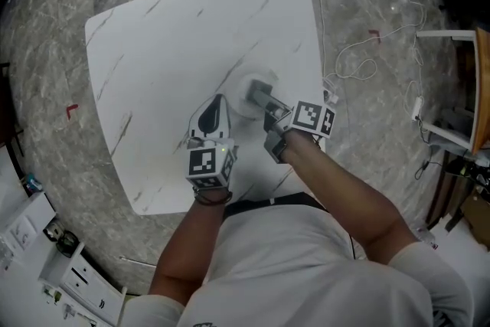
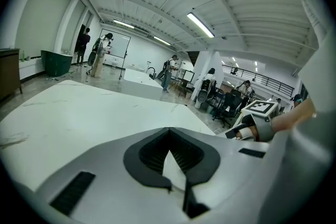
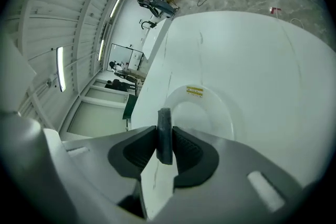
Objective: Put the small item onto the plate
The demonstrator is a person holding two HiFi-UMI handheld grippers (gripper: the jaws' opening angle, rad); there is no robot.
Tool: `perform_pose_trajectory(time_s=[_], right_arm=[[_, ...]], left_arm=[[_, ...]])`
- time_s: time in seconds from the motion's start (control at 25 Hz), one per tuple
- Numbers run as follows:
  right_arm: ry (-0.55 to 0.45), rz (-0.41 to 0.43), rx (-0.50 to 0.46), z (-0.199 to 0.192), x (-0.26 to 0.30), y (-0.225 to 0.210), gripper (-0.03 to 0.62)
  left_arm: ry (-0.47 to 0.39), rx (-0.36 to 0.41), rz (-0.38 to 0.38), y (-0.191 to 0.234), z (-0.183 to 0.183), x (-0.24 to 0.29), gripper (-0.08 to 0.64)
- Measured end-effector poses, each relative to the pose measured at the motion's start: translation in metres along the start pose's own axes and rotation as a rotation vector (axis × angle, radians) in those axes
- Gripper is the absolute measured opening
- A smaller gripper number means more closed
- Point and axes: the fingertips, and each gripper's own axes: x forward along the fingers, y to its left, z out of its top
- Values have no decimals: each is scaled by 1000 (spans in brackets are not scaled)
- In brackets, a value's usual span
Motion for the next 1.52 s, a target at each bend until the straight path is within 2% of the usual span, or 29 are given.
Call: perform_pose_trajectory(time_s=[0.24, 0.4, 0.56, 0.72, 0.92, 1.16, 1.36, 1.52], right_arm=[[27, -25, -41, -2, 9, -4, 95], [58, -72, -57, -4, 11, -8, 103], [87, -148, -96, -5, 9, -12, 192], [147, -250, -251, -5, 3, -13, 283], [189, -336, -480, -2, -7, -6, 304], [146, -275, -651, -7, -37, 31, 294], [85, -135, -875, -22, -85, 90, 131], [12, -24, -999, -39, -155, 130, 54]], left_arm=[[3, -15, 10, 10, -5, -3, 6], [0, -28, 10, 13, -5, -4, 6], [-5, -37, 2, 10, -1, -6, 6], [-14, -26, -18, 3, 3, -14, 6], [-23, -31, -22, -2, 3, -25, 6], [-77, -15, -12, -21, 22, -54, 6], [-142, 44, 11, -54, 47, -92, 6], [-204, 79, 5, -113, 76, -140, 6]])
